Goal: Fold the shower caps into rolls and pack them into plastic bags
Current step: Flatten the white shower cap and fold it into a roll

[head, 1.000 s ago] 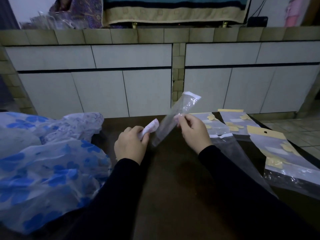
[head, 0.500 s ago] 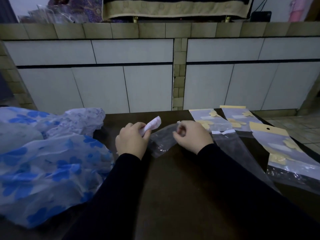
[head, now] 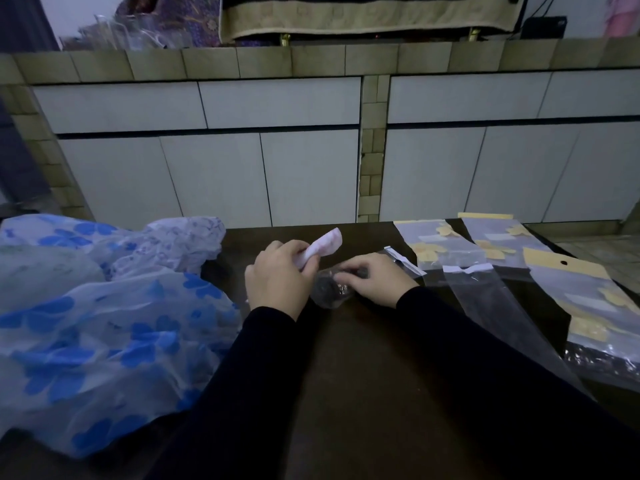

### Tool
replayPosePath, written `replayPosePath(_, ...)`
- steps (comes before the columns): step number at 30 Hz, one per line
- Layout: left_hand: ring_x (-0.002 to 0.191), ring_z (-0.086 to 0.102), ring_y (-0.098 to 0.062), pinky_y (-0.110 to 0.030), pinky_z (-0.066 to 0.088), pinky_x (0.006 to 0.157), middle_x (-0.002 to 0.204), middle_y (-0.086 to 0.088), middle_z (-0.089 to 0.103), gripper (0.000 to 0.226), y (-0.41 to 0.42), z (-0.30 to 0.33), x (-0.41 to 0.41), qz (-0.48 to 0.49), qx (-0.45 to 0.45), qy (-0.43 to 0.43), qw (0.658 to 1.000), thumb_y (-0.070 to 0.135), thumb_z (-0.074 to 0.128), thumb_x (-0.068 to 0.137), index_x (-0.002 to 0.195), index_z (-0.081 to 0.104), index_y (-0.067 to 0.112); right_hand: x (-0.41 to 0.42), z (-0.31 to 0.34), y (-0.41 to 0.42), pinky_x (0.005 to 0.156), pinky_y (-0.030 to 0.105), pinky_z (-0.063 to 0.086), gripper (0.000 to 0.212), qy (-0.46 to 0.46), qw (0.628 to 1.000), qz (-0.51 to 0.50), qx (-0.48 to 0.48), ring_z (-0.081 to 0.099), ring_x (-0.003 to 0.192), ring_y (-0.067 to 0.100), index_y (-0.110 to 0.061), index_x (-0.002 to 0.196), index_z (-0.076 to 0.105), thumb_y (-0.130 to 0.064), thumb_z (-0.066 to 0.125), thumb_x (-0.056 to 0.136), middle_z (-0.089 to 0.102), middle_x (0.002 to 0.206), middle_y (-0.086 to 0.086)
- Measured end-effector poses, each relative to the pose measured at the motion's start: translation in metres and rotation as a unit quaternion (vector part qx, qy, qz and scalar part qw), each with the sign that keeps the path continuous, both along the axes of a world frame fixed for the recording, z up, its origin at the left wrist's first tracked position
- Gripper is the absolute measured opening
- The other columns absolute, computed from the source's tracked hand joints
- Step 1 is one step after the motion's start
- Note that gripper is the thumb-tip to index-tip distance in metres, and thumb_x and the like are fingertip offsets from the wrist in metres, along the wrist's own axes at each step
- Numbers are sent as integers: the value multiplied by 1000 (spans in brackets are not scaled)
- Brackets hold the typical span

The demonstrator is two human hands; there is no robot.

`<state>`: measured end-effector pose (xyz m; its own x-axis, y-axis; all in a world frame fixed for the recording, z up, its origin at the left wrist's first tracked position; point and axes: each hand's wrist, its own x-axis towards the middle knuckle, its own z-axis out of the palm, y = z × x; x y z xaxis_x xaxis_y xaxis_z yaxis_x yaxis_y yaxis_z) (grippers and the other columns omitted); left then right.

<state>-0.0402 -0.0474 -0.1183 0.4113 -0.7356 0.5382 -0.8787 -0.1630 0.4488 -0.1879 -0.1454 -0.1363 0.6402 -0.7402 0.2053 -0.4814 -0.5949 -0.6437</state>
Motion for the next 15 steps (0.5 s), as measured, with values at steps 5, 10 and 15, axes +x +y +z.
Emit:
replayPosePath(5, 81, 44, -6, -28, 35, 77, 91, 12, 47, 28, 2, 5, 2, -8, 61, -14, 998, 43, 55, 91, 114, 65, 30, -2, 2, 4, 88, 24, 47, 23, -101, 992, -49, 60, 61, 99, 8, -21, 113, 70, -27, 57, 95, 70, 104, -4)
replayPosePath(10, 83, 45, -9, -30, 33, 76, 90, 10, 47, 24, 6, 11, 1, 21, 76, -33, 996, 41, 56, 90, 109, 66, 31, -4, -1, 0, 89, 20, 41, 24, -97, 988, -117, 9, 58, 106, 8, -21, 115, 69, -24, 56, 95, 68, 114, -4)
replayPosePath(15, 95, 50, -15, -33, 33, 83, 103, 4, 56, 25, 8, 14, -2, 40, 126, -28, 991, 40, 56, 90, 111, 66, 32, -1, -2, -3, 107, 34, 37, 34, 64, 995, -70, 12, 49, 125, 14, -25, 126, 62, -28, 61, 92, 56, 135, -7)
